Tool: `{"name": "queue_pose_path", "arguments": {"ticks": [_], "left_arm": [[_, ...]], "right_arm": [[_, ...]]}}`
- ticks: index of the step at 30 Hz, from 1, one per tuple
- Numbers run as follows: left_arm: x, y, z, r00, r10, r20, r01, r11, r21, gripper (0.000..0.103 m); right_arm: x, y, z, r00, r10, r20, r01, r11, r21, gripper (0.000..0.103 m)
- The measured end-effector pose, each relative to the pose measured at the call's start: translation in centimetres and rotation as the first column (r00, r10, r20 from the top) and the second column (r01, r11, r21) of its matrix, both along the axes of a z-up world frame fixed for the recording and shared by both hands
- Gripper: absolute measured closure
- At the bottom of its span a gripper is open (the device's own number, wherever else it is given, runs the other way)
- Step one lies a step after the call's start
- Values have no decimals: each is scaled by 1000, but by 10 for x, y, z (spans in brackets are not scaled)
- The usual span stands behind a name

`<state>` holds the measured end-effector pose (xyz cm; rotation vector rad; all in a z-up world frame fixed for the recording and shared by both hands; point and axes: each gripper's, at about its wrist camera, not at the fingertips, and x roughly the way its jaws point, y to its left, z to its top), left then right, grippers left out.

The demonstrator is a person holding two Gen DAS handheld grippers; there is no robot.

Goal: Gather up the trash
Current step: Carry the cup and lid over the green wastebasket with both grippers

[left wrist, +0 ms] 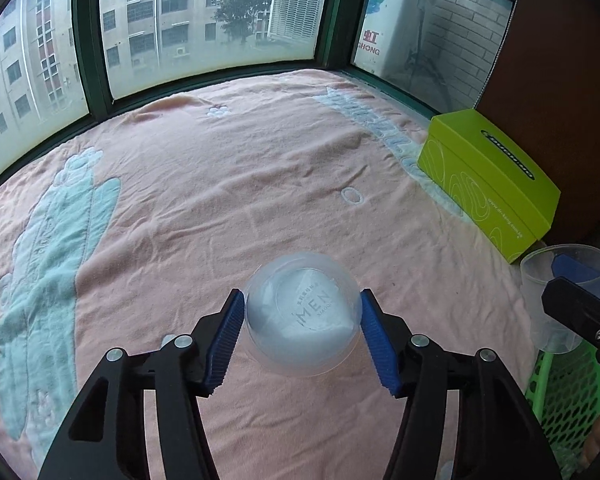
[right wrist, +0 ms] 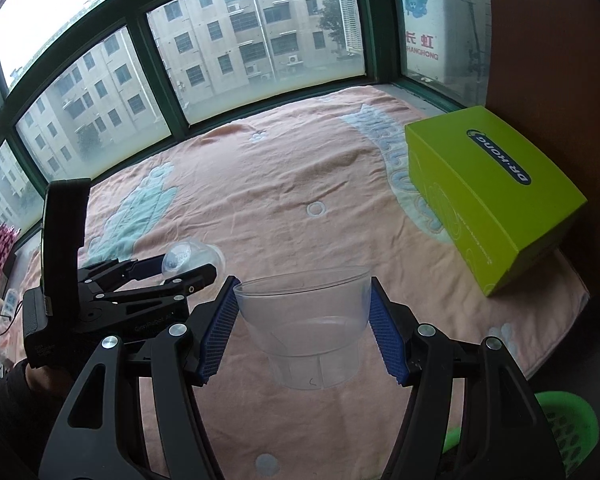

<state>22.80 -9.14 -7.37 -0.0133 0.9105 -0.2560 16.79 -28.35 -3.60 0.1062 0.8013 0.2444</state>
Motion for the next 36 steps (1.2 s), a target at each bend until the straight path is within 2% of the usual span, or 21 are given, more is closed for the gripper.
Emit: {"name": "queue_pose_path", "arguments": {"ticks": [10,16,25,36], "left_arm": [[-66,17,55,993,17,115,-13,999,-29,46],[-101,13,78,986,-7,164,17,998,-54,46],[-142,-11,91,978,-67,197,84,993,-83,46],[-170,-48,98,966,-153,210,176,980,-93,46]], "right_arm": [[-60,-7,26,994,-83,73,81,996,36,40],[-98,-18,31,983,-154,102,149,988,48,40],[-153,-38,35,963,-241,122,238,971,37,40],[-194,-73,33,927,-354,126,353,935,35,40]]}}
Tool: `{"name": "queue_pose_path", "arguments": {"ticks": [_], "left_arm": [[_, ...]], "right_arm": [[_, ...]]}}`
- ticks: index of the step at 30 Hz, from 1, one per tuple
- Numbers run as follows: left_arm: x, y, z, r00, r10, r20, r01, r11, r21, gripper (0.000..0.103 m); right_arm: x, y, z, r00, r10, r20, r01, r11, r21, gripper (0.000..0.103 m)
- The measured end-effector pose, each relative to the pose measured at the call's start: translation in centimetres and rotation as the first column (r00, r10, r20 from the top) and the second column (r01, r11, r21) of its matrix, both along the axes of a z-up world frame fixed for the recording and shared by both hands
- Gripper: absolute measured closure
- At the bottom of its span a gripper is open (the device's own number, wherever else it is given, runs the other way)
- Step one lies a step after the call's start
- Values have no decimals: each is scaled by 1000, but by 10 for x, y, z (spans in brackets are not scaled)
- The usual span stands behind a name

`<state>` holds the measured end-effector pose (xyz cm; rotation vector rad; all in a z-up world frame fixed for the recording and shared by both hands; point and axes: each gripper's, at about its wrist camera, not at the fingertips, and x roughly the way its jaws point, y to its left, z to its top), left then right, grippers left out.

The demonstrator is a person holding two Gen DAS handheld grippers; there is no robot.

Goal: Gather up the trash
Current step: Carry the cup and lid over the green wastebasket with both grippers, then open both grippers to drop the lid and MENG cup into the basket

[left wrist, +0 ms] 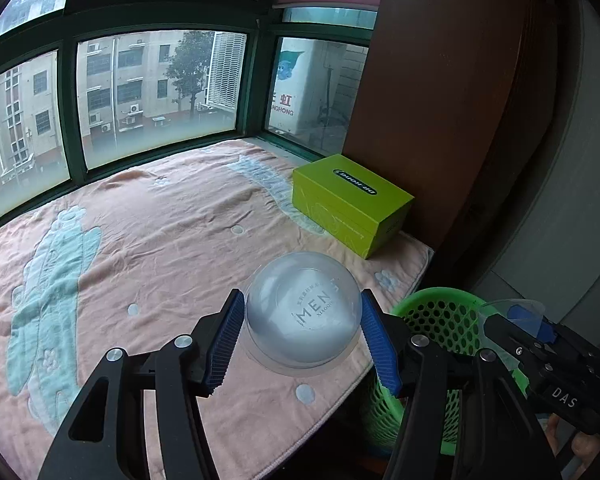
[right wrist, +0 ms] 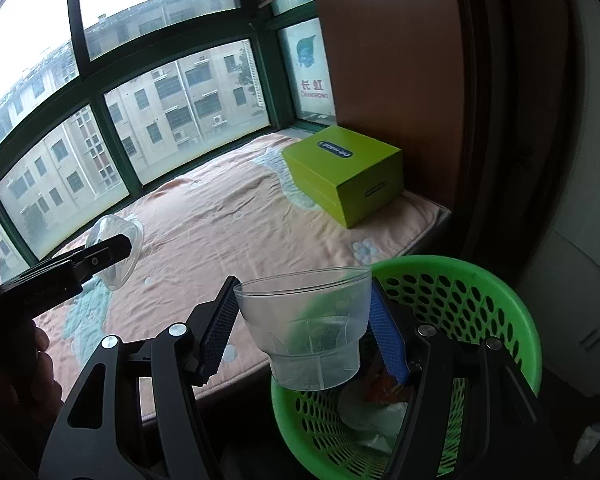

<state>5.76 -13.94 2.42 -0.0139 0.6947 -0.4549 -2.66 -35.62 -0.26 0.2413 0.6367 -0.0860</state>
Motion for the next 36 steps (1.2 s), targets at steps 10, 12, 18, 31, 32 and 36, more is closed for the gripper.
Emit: {"name": "queue_pose_path", "arguments": {"ticks": [10,12,18,31,32,36], "left_arm": [[-14,-26,4,998,-64,9,64,998,1,46],[-16,-31,4,997,-77,9,77,997,3,46],[-21,-47,4,993,-116,7,116,993,5,46],[-31,-78,-2,981,-193,-14,193,981,12,46],[-31,-81,-3,980,-197,-15,197,980,14,46],[-33,-90,-5,976,-218,-26,218,976,12,46]], "right_arm": [[-23,-26,-5,995,-99,-4,99,995,-25,39],[-26,-32,-7,994,-113,-9,113,993,-19,39],[-34,-47,-10,988,-153,-14,153,988,1,38],[-51,-60,-3,980,-201,10,201,980,-4,31],[-53,-61,-2,978,-207,13,207,978,-7,30],[-59,-65,2,973,-228,27,229,973,-12,29]]}}
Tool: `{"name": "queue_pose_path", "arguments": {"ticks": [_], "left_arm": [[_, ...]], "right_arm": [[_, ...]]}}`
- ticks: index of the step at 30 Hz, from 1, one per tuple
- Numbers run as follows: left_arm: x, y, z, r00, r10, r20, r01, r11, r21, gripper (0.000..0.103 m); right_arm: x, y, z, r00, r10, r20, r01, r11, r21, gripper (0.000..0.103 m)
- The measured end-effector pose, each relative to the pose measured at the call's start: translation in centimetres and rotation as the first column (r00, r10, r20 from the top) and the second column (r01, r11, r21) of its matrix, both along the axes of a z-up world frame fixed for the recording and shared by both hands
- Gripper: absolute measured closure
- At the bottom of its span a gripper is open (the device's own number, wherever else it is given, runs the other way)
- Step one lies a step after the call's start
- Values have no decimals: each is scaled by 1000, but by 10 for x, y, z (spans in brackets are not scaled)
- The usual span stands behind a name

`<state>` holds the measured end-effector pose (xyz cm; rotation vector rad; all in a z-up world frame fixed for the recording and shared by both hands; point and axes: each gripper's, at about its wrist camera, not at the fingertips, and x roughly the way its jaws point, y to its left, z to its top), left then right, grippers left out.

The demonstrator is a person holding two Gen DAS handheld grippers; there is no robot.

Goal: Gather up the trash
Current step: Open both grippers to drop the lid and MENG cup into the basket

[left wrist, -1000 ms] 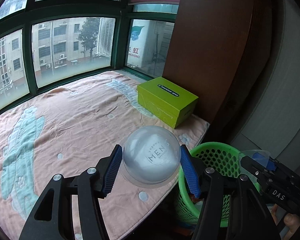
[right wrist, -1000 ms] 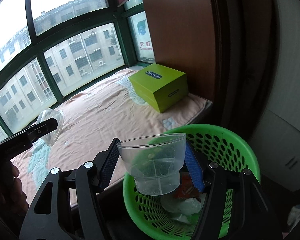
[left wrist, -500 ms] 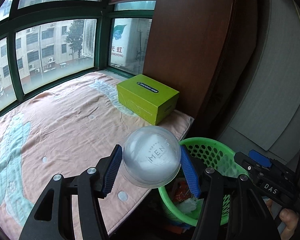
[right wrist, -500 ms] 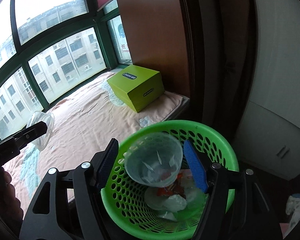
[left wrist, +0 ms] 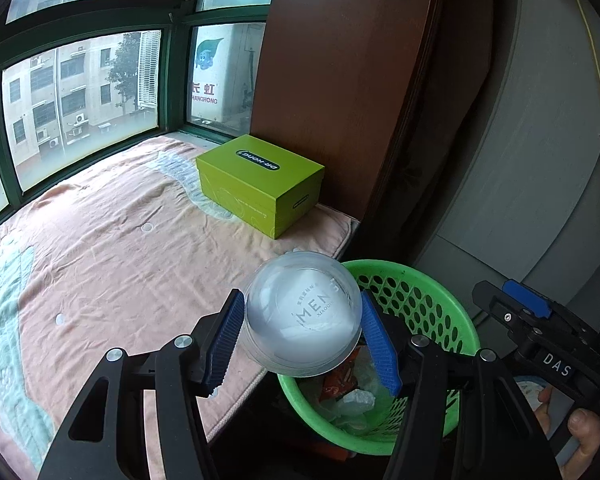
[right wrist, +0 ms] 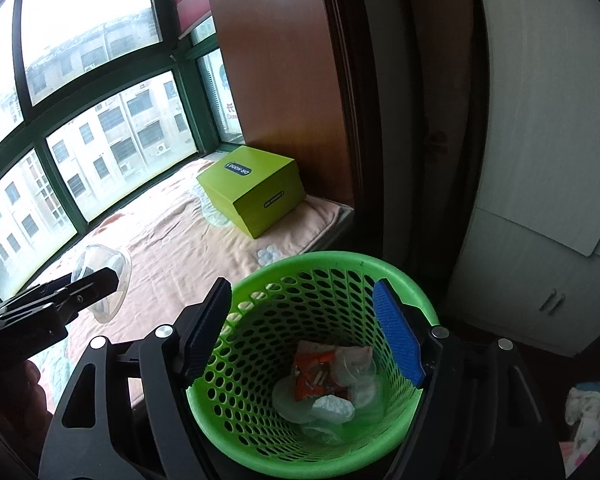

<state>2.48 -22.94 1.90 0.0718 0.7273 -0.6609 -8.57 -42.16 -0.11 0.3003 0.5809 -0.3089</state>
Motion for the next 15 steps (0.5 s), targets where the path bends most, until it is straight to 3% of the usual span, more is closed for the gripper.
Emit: {"name": "queue_pose_path", "arguments": {"ticks": [15], "left_arm": [[-17,-37,-15,994,-97,-50,98,995,27,46]], "right_arm": [[-17,-15,5,998,-59,25,59,998,2,27]]}}
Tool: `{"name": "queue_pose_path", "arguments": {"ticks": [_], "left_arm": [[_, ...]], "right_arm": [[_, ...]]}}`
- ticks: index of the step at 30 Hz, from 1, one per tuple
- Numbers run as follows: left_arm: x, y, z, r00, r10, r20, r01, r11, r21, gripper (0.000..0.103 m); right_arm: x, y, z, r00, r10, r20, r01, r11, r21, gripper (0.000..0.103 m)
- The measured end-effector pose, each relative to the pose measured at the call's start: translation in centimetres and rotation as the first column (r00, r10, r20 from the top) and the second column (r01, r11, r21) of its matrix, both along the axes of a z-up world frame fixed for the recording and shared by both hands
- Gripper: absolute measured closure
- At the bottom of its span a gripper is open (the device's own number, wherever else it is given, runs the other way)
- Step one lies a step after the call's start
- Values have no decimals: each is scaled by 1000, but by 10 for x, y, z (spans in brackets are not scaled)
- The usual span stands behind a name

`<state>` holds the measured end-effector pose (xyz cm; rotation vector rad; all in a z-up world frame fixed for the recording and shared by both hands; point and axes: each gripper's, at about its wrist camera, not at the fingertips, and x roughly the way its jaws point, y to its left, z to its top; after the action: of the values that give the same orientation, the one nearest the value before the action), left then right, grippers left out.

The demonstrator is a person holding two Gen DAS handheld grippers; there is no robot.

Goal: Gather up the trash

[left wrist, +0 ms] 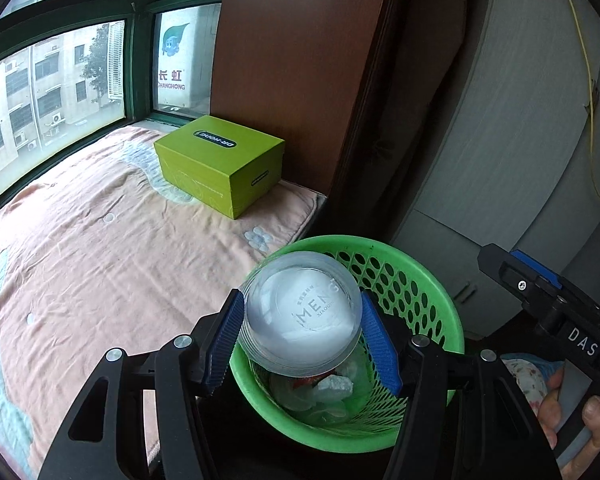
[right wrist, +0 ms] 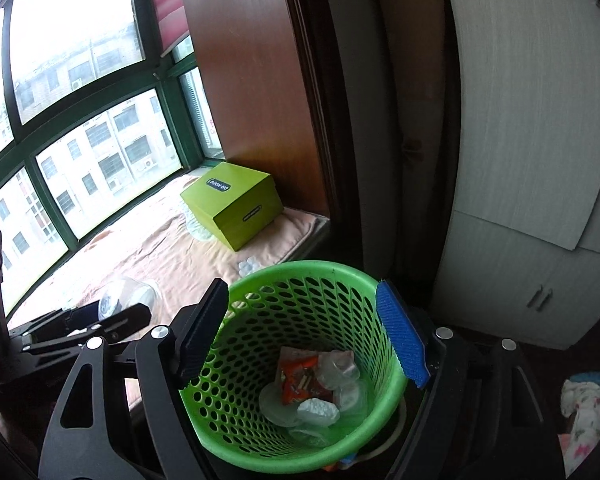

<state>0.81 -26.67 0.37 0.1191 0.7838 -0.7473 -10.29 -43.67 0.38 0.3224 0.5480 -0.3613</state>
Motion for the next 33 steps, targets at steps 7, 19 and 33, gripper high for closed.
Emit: {"name": "queue_pose_path", "arguments": {"ticks": [7,19,33], "left_arm": [[-4,-12,-5,999,-38,-15,38,999,-1,44],[0,4,0,1000,23,18,-23,1000,4,24],[9,65,21,977,182,109,-183,983,7,10]], "right_arm": [[-4,-4,0,1000,-9,5,9,1000,7,27],[-1,0,0,1000,8,3,-8,1000,10,27],[19,28,4,995,98,7,-98,995,-3,19]]}}
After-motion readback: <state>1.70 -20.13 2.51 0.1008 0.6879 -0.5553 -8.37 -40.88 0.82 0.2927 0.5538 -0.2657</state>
